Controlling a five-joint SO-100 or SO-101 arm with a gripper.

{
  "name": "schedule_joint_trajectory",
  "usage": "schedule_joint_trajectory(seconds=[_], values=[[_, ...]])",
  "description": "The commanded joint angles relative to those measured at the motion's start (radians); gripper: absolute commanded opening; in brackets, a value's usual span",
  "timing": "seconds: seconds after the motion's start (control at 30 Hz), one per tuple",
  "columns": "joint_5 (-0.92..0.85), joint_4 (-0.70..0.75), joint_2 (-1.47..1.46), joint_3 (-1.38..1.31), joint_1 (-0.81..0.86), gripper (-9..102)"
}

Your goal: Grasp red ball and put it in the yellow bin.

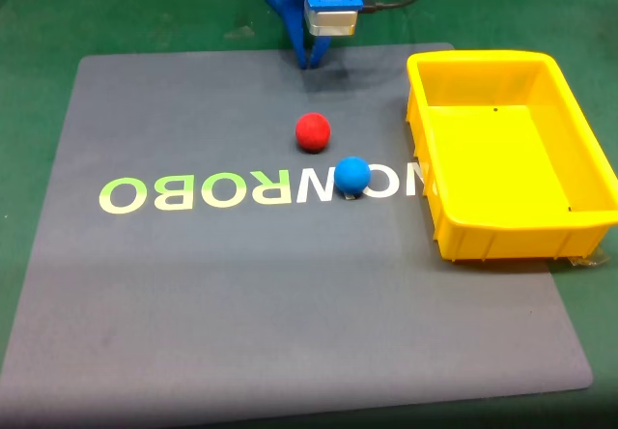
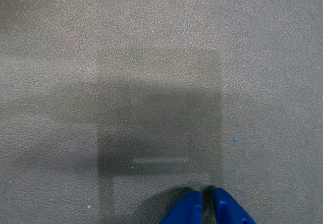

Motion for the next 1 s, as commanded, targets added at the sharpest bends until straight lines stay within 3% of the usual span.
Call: schedule_joint_trajectory(seconds=[0.0,0.97], values=[[-0.008,0.015,0.011,0.031,-0.011,0],[0.009,0.015,0.011,0.031,-0.018,0]])
